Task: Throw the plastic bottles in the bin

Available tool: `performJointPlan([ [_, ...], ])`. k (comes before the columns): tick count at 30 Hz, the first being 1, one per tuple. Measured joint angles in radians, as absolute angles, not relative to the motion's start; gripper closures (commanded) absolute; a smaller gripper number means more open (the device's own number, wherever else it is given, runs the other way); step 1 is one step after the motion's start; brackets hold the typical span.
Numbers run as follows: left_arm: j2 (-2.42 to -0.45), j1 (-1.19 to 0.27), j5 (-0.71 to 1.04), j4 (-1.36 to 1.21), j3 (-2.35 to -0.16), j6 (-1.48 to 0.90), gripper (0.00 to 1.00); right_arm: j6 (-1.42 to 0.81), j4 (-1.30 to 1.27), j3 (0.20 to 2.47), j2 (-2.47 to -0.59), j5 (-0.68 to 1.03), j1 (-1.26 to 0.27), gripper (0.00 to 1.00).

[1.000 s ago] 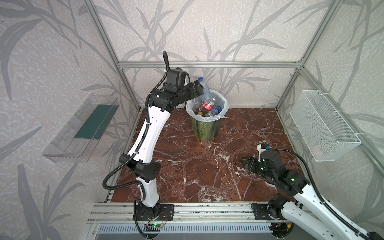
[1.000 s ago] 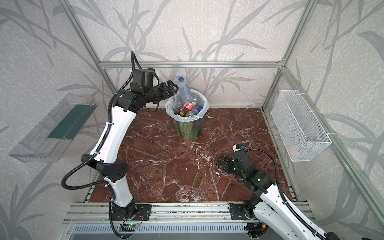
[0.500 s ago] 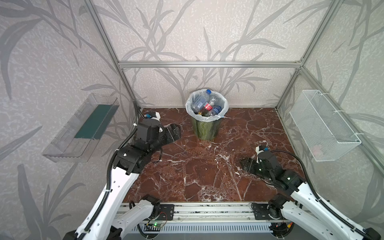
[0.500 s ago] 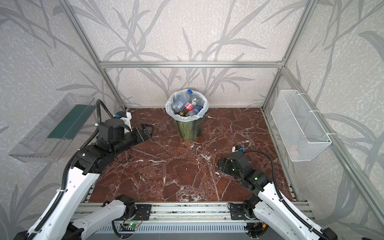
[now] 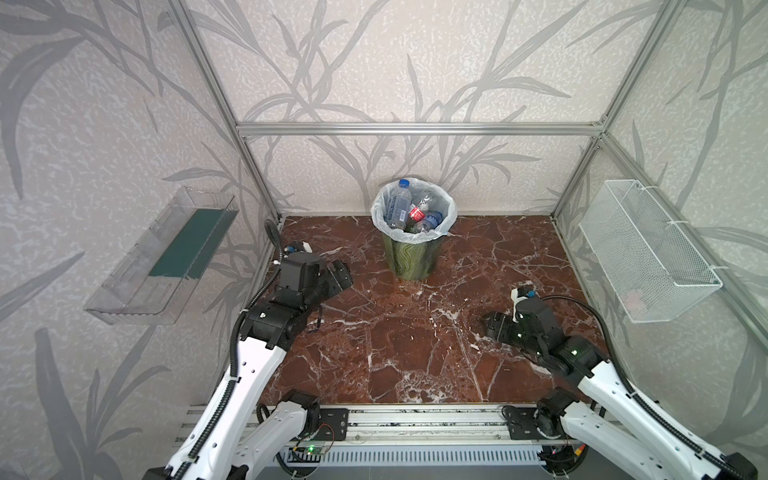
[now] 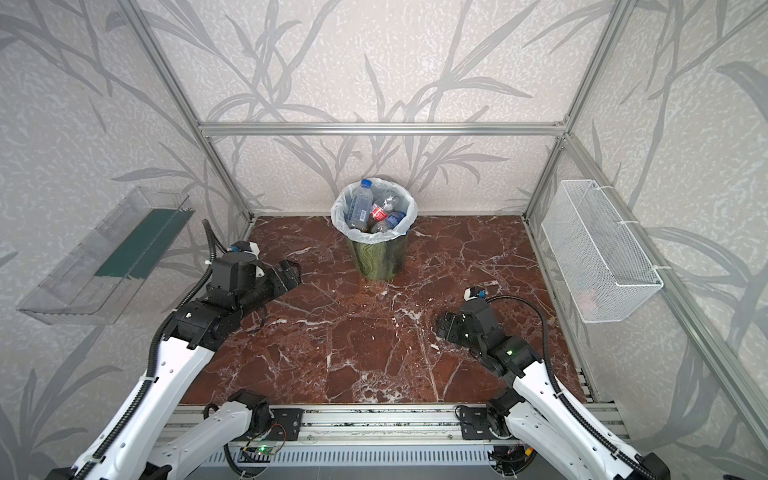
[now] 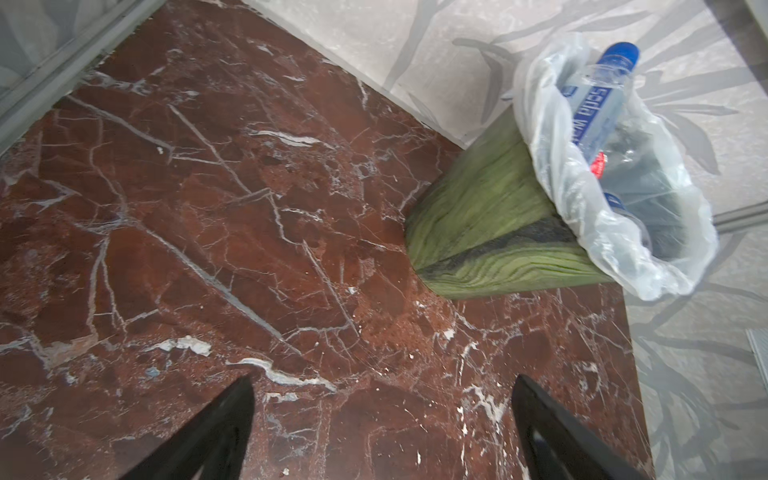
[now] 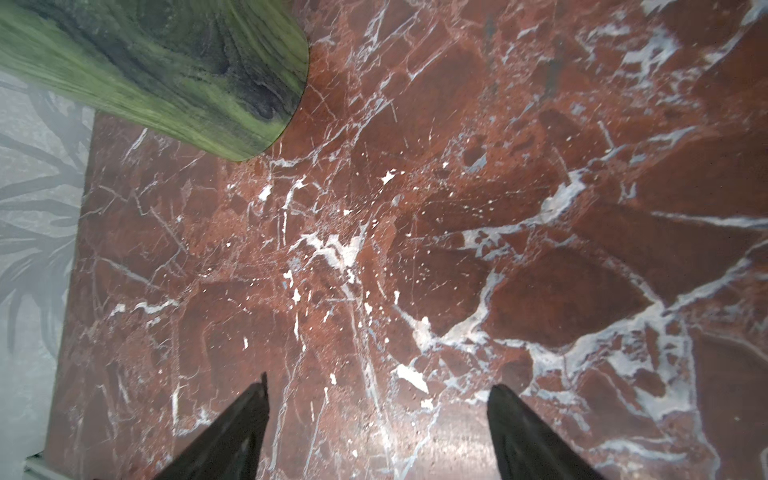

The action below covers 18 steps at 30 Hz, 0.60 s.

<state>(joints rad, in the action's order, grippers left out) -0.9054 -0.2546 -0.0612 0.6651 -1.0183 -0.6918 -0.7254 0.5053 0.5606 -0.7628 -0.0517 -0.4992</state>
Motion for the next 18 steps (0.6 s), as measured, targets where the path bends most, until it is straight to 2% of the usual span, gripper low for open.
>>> performJointPlan([
  [6, -0.881, -0.226, -0.270, 0.489, -0.815, -0.650, 0.01, -0.529, 0.347, 0.538, -0.797, -0.062, -0.318, 0.08],
  [9, -0.844, -0.226, -0.392, 0.361, -0.667, -0.607, 0.01, -0.425, 0.173, 0.458, -0.776, -0.107, -0.247, 0.06],
  [10, -0.833, -0.226, -0.439, 0.315, -0.614, -0.592, 0.01, -0.384, 0.102, 0.419, -0.770, -0.132, -0.235, 0.01],
  [12, -0.830, -0.225, -0.520, 0.235, -0.535, -0.566, 0.01, -0.308, -0.028, 0.342, -0.772, -0.179, -0.220, 0.01],
  [15, -0.871, -0.220, -0.620, 0.141, -0.470, -0.525, 0.01, -0.213, -0.202, 0.266, -0.843, -0.237, -0.184, 0.01],
  [18, -0.939, -0.210, -0.688, 0.015, -0.435, -0.472, 0.01, -0.163, -0.395, 0.253, -1.004, -0.254, -0.126, 0.01],
])
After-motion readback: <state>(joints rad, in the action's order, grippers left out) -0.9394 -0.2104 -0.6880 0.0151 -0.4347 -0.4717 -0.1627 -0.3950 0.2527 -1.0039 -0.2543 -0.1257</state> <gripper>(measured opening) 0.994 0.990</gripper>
